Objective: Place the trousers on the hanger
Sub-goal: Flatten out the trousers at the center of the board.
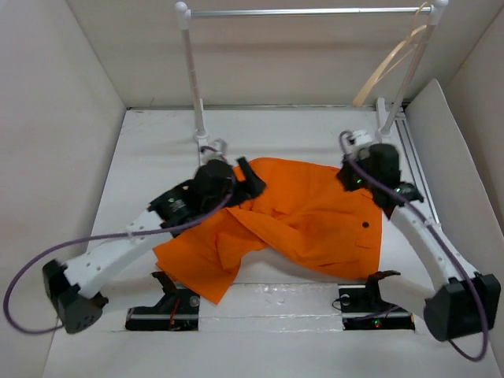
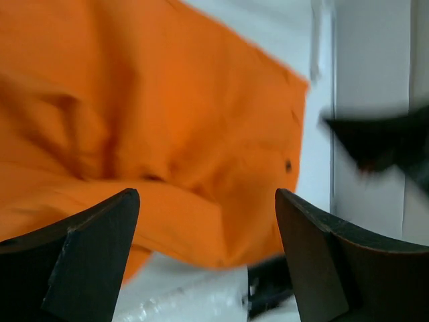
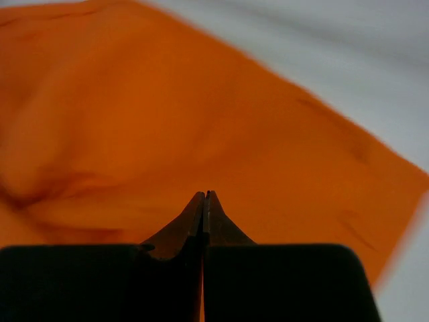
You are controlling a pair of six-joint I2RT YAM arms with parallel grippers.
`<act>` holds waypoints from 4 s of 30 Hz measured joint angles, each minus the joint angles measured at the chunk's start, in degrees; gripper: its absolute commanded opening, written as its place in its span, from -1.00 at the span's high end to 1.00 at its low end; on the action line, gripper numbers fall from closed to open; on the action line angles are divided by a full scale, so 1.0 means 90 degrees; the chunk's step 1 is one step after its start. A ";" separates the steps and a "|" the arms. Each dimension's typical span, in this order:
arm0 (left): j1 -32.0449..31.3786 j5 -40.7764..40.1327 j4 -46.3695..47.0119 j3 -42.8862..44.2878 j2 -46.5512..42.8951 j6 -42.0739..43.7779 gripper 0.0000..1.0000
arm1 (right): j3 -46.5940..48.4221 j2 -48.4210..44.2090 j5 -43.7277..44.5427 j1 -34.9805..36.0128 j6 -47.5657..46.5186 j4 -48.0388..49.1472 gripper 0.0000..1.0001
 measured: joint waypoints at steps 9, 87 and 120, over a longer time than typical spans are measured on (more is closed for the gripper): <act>0.5241 0.0656 -0.0413 -0.1664 -0.1559 0.0488 -0.72 | 0.0136 0.1413 -0.0126 0.5187 0.0044 -0.0126 -0.52; 0.7446 0.0129 0.0656 -0.0209 0.3801 0.1209 -0.28 | 0.1770 0.4690 -0.0277 -0.2766 -0.0321 -0.0078 -0.07; 0.8114 0.0821 0.1387 -0.0867 0.3432 0.1105 -0.29 | 0.2613 0.3626 -0.0007 -0.3677 0.0537 -0.0381 -0.32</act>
